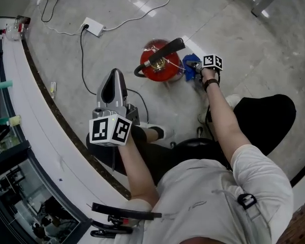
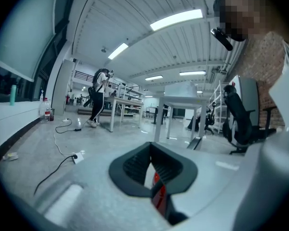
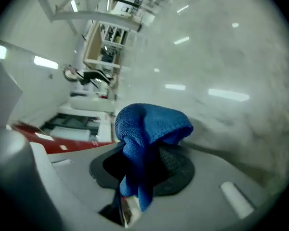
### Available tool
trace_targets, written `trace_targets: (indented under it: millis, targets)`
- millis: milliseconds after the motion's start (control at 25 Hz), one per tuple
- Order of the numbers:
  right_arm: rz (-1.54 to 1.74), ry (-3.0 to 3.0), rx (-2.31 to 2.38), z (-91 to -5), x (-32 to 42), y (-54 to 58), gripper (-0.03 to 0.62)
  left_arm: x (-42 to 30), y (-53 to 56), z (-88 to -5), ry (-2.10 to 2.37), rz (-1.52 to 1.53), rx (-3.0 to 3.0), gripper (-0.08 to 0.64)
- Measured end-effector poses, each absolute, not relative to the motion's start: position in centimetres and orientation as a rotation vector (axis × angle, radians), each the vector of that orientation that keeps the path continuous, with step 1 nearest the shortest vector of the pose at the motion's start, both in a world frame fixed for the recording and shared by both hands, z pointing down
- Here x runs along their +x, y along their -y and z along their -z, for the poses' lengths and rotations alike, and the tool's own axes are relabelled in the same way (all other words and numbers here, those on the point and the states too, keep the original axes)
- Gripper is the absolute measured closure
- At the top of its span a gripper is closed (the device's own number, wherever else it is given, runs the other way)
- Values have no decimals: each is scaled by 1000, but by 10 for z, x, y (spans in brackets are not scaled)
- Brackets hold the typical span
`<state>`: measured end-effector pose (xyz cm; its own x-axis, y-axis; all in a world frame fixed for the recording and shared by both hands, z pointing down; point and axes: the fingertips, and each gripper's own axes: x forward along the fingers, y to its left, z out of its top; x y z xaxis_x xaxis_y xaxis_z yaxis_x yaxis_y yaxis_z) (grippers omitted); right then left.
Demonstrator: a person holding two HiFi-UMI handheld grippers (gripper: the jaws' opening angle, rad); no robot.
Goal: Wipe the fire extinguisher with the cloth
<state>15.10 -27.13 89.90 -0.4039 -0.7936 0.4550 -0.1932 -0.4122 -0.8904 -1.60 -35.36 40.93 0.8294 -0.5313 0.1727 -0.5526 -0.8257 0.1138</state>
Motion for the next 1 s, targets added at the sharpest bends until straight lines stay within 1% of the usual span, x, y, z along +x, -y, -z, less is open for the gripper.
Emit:
trace_targets:
  millis: [40, 120, 240, 320, 440, 520, 560, 680, 840, 920, 1000]
  targets:
    - [1754, -1403, -1314, -858, 167, 290, 476, -16, 357, -411, 856, -188, 2843, 561]
    - [1512, -1474, -1140, -749, 191, 323, 480, -14, 363, -412, 856, -164, 2828, 561]
    - [1349, -1667, -801, -605, 178, 342, 480, -8, 369, -413, 844, -138, 2820, 561]
    - [1291, -1733, -566, -545, 162, 339, 482, -4, 369, -413, 828, -129, 2819, 561]
    - [1255, -1739, -431, -511, 147, 335, 482, 0, 370, -411, 812, -115, 2818, 561]
    - [1257, -1731, -494, -524, 148, 339, 482, -2, 374, -409, 821, -106, 2813, 561]
    - [1287, -1737, -575, -544, 149, 340, 482, -3, 376, -410, 828, -105, 2809, 561]
    - [1534, -1748, -965, -667, 147, 333, 482, -8, 378, -411, 845, -111, 2797, 561]
    - [1834, -1516, -1309, -845, 143, 295, 480, -13, 379, -415, 855, -132, 2790, 561]
    - [1915, -1418, -1424, -901, 135, 265, 474, -16, 377, -416, 861, -147, 2787, 561]
    - [1944, -1432, -1473, -931, 128, 251, 474, -17, 377, -415, 866, -152, 2794, 561]
